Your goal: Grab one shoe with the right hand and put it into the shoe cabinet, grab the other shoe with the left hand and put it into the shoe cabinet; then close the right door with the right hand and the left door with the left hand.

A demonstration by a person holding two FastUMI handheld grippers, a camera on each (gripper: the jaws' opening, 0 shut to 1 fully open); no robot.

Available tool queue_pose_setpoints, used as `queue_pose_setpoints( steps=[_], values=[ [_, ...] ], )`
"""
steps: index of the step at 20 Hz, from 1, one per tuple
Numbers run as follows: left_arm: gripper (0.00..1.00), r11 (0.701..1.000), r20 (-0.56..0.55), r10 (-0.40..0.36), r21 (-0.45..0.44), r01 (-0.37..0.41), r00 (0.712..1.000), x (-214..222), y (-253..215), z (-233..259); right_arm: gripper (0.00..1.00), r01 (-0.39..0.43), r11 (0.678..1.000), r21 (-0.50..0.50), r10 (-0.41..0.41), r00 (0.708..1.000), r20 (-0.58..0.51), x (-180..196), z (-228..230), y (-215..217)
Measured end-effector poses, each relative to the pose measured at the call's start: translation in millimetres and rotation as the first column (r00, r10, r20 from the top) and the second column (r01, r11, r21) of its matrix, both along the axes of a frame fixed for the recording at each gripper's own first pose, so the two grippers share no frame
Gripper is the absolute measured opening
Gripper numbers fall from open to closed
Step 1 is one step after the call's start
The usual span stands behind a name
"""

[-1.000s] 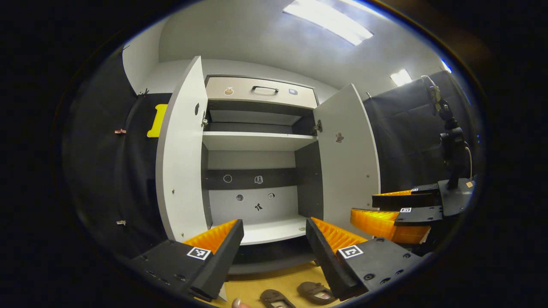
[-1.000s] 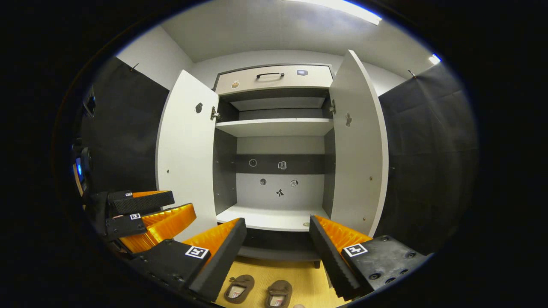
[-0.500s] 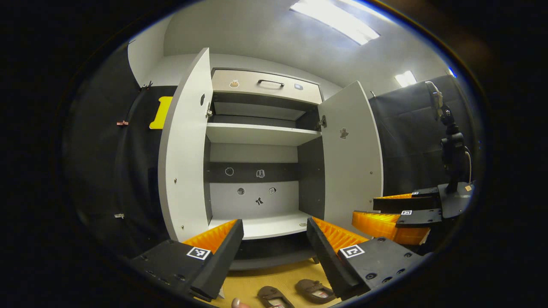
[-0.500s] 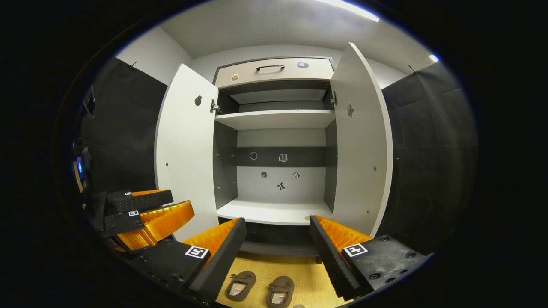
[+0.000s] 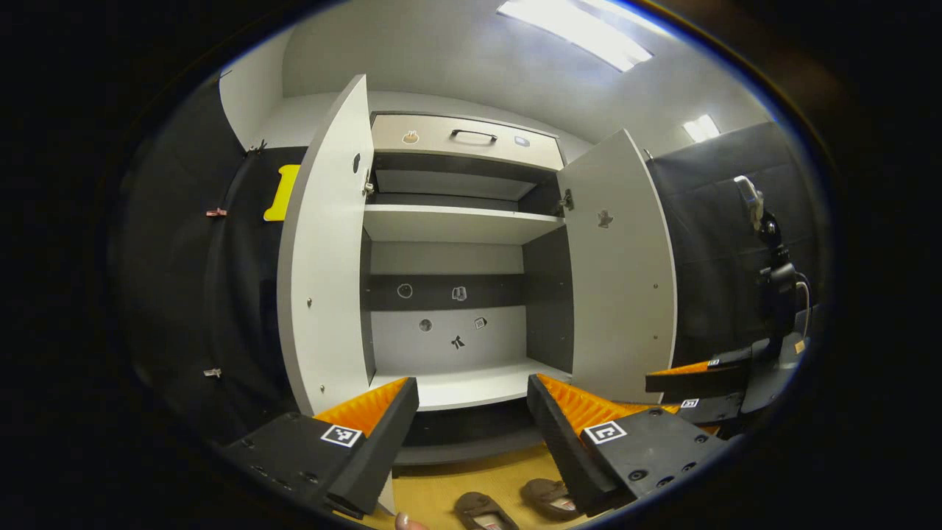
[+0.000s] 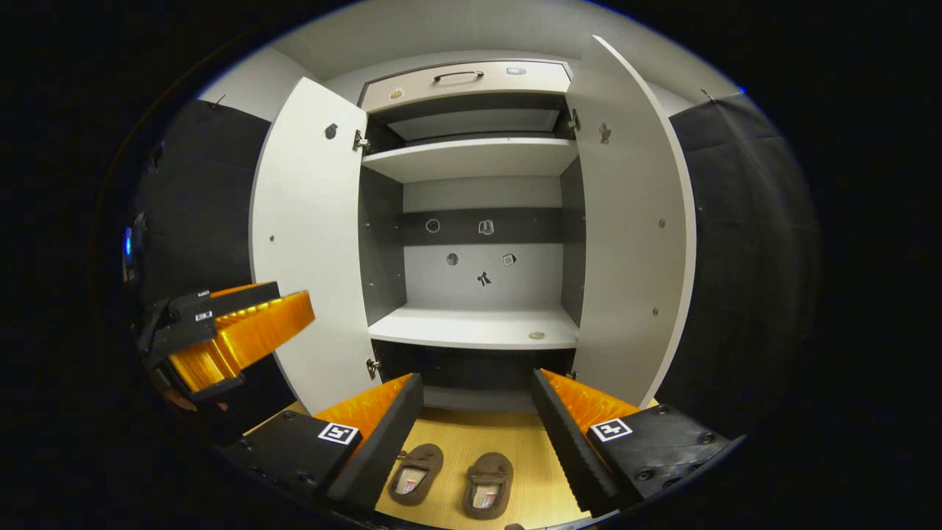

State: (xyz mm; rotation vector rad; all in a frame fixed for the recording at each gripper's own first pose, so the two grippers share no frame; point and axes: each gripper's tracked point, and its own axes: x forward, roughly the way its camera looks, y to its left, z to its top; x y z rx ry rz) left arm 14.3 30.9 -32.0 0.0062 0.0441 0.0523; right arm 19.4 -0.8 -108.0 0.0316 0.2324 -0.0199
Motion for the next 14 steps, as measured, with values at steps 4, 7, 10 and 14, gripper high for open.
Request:
queue_pose_setpoints(
  steps=[4, 7, 10, 14],
  values=[
    [0.94, 0.999, 0.001, 0.028, 0.018, -0.028, 1.000, 2.5, 8.4, -9.9, 0.98, 0.004, 1.000, 0.026, -0.001, 0.996, -0.085, 5.5, -54.2, 2.4],
    [0.94, 0.999, -0.013, 0.045, 0.026, -0.045, 0.999, 3.6, 13.6, -18.6, 0.98, 0.011, 0.999, 0.046, -0.003, 0.985, -0.173, 3.2, -107.8, 4.7],
    [0.94, 0.998, -0.037, 0.059, 0.021, -0.059, 0.998, 5.3, 17.0, -30.7, 0.99, 0.025, 0.994, 0.104, 0.003, 0.965, -0.262, 0.7, -162.5, 9.2],
    [0.94, 0.997, -0.053, 0.080, 0.018, -0.079, 0.995, 7.5, 20.3, -44.0, 0.98, 0.054, 0.989, 0.140, 0.002, 0.927, -0.375, -5.2, -227.4, 11.8]
  ],
)
